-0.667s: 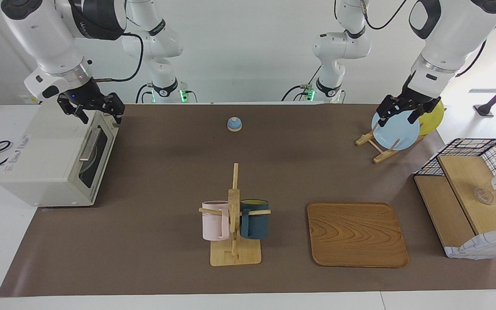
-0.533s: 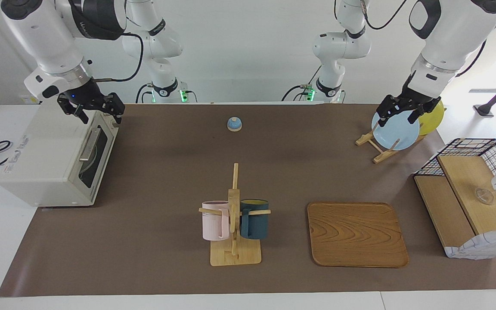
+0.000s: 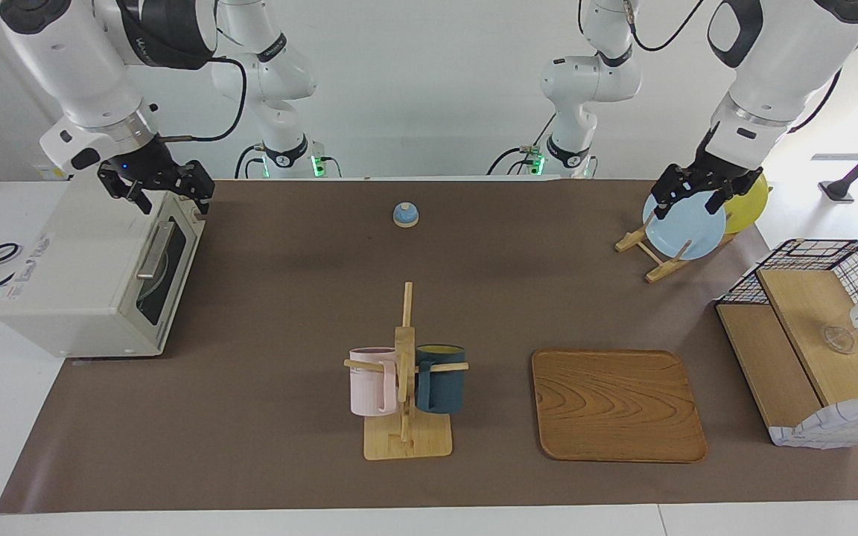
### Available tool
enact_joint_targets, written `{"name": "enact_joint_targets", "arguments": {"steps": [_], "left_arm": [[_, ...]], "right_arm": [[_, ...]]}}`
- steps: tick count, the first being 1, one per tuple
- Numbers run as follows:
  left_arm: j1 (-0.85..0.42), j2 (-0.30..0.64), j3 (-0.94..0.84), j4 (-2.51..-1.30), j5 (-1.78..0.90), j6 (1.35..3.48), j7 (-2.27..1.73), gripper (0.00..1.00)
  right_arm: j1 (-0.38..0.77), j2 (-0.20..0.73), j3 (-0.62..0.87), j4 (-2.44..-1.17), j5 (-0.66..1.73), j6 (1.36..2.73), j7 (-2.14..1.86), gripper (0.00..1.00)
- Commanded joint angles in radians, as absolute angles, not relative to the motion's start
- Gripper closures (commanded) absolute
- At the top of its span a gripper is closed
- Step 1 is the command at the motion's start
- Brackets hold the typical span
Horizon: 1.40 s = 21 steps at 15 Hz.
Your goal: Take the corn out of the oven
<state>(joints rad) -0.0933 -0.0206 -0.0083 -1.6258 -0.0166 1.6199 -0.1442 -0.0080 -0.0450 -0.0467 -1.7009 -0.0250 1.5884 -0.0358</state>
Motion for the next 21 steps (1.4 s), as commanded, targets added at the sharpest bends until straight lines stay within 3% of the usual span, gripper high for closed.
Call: {"name": "enact_joint_targets", "arguments": {"steps": [1, 2, 4, 15, 21], "left_arm": [[-0.086, -0.028, -0.011, -1.626, -0.025, 1.614, -0.14, 0.0], [-0.086, -0.028, -0.011, -1.626, -0.025, 1.614, -0.14, 0.0], [-0.086, -0.028, -0.011, -1.626, -0.025, 1.614, -0.14, 0.0], [-0.086, -0.028, -0.011, -1.626, -0.025, 1.614, -0.14, 0.0], [-0.086, -0.028, -0.011, -1.626, -0.025, 1.614, -0.14, 0.0]], "right_arm": [[-0.015, -0.064, -0.048, -1.736, -0.015, 1.627, -0.02, 0.17], [-0.017, -0.071, -0.048, -1.758, -0.015, 1.678, -0.029, 0.55], [-0.026, -0.095, -0.048, -1.817, -0.017, 1.716, -0.035, 1.0], [-0.161, -0.098, -0.051, -2.046, -0.094, 1.94, -0.153, 1.0], [-0.176, -0.097, -0.051, -2.082, -0.094, 1.948, -0.153, 1.0]]}}
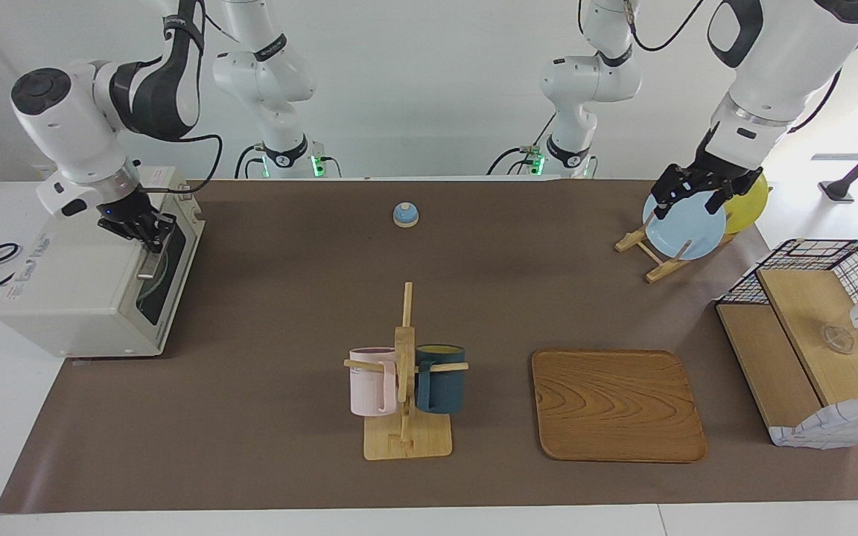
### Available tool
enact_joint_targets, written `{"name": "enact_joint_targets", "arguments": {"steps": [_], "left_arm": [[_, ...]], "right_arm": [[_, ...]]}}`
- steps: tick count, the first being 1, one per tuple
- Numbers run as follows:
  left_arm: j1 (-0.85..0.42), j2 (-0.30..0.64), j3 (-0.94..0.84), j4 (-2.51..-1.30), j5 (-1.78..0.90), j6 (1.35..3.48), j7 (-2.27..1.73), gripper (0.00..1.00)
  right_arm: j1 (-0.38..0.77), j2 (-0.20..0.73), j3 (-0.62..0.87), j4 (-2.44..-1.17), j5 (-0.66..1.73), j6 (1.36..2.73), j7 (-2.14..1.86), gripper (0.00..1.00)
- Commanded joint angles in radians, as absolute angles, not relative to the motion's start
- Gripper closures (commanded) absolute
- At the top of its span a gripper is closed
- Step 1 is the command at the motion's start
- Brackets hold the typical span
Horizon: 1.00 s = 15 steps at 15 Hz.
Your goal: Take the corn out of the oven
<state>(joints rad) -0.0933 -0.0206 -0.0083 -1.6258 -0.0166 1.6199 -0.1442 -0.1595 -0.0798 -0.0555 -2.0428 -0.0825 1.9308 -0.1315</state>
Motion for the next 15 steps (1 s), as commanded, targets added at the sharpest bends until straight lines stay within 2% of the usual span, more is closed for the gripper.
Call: {"name": "enact_joint_targets", "arguments": {"steps": [1, 10, 15], "left_arm": [[-0.086, -0.028, -0.011, -1.626, -0.025, 1.614, -0.14, 0.0], [-0.086, -0.028, -0.011, -1.626, -0.025, 1.614, -0.14, 0.0], [-0.086, -0.028, -0.011, -1.626, -0.025, 1.614, -0.14, 0.0]], "right_arm": [[-0.176, -0.095, -0.049, -2.083, -0.094, 1.95, -0.152, 1.0], [-0.087, -0.071, -0.046, -2.126, -0.081, 2.013, -0.081, 1.0], [-0.064, -0.037, -0.041, -2.184, -0.074, 2.132, -0.072, 1.0]]}}
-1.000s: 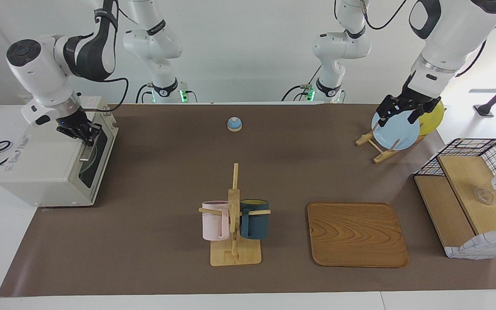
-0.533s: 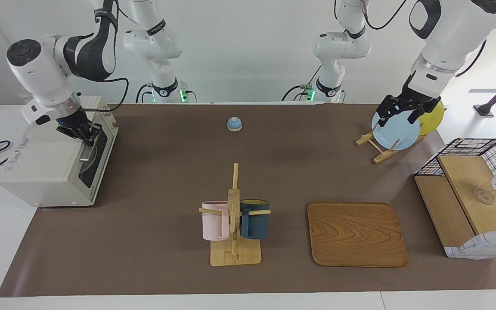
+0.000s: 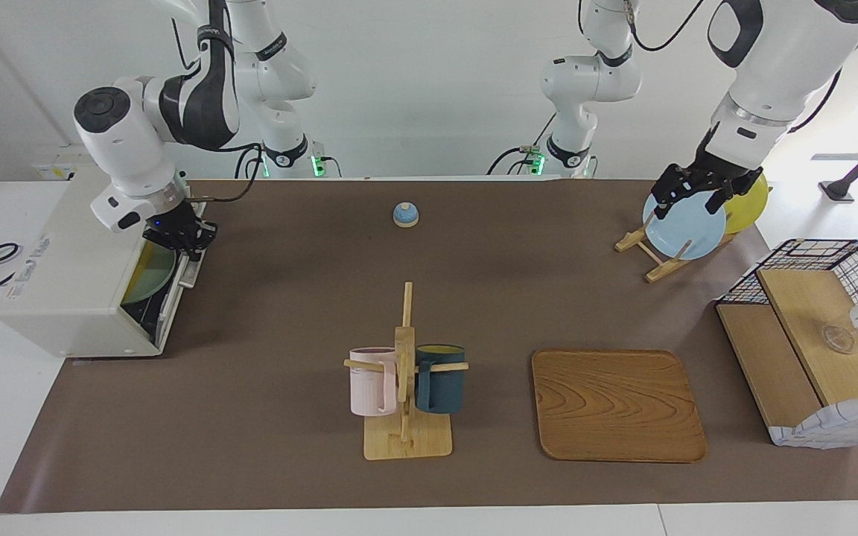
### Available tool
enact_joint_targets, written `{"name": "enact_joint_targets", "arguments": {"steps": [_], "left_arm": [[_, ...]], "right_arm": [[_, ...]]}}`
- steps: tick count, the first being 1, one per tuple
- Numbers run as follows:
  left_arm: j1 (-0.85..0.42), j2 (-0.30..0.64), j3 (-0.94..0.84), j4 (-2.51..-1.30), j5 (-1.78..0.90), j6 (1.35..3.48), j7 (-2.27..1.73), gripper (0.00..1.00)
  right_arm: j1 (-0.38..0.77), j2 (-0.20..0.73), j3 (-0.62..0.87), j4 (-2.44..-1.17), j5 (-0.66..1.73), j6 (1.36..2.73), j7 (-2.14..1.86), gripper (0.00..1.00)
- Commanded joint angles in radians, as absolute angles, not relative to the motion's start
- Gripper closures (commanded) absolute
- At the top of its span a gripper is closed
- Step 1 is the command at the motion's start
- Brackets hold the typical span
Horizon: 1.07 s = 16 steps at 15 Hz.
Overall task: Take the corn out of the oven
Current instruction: 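Reach the right gripper into the toaster oven toward the green plate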
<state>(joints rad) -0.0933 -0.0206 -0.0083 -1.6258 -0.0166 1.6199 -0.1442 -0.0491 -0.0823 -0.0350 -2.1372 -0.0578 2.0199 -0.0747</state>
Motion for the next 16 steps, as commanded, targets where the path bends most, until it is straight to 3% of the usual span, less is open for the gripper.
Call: {"name": "enact_joint_targets", "arguments": {"steps": [1, 5, 16], "left_arm": [[-0.086, -0.028, -0.011, -1.626, -0.025, 1.614, -0.14, 0.0], [-0.086, -0.028, -0.011, -1.626, -0.025, 1.614, -0.14, 0.0], [-0.086, -0.028, -0.011, -1.626, -0.025, 1.614, -0.14, 0.0]], "right_arm": [[-0.063, -0.025, -0.041, -2.197, -0.072, 2.163, -0.072, 1.0], [-0.046, 0.038, -0.041, -2.209, -0.052, 2.242, -0.072, 1.0], [-0.002, 0.041, -0.029, -2.378, -0.051, 2.464, 0.002, 1.0]]}}
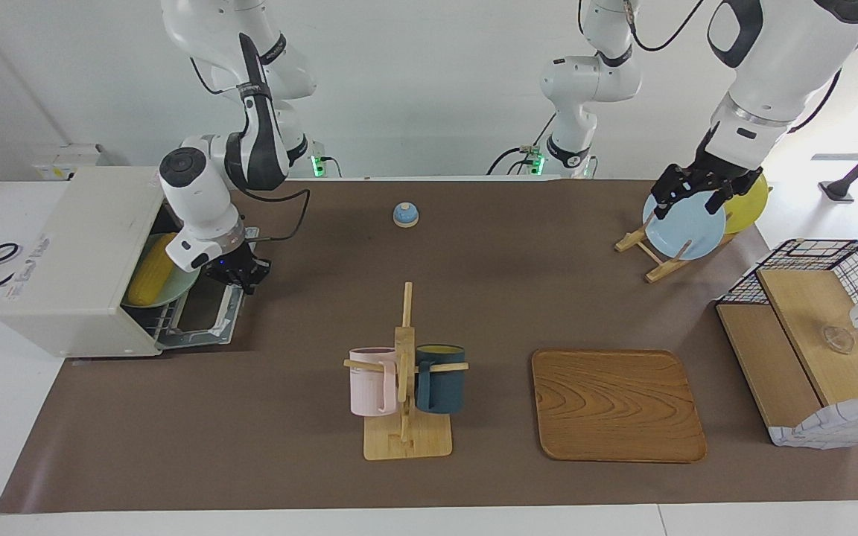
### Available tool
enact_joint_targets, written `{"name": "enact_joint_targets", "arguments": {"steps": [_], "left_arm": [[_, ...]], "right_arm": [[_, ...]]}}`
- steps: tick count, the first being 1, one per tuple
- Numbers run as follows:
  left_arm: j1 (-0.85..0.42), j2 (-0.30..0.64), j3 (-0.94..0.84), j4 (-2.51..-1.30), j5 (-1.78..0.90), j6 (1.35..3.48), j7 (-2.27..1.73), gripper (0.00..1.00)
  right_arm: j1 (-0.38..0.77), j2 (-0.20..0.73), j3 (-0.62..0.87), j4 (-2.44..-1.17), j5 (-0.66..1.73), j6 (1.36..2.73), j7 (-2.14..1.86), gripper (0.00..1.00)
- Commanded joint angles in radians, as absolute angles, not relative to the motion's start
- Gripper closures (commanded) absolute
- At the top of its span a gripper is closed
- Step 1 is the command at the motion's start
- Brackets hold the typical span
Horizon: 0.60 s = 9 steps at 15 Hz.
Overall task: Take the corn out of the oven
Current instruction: 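Reach the right gripper into the toaster oven toward the green plate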
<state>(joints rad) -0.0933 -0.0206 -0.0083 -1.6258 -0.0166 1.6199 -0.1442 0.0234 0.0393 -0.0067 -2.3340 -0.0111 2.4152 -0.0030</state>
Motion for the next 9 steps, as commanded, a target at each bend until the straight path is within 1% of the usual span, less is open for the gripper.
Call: {"name": "enact_joint_targets", "arguments": {"steps": [1, 9], "left_arm": [[-0.086, -0.028, -0.011, -1.626, -0.025, 1.614, -0.14, 0.0], [-0.086, -0.028, -0.011, -1.626, -0.025, 1.628, -0.14, 0.0]], "right_arm": [[0.0, 0.041, -0.028, -2.378, -0.051, 2.464, 0.002, 1.0], [0.014, 0.041, -0.025, -2.378, 0.02, 2.465, 0.002, 1.0]]}}
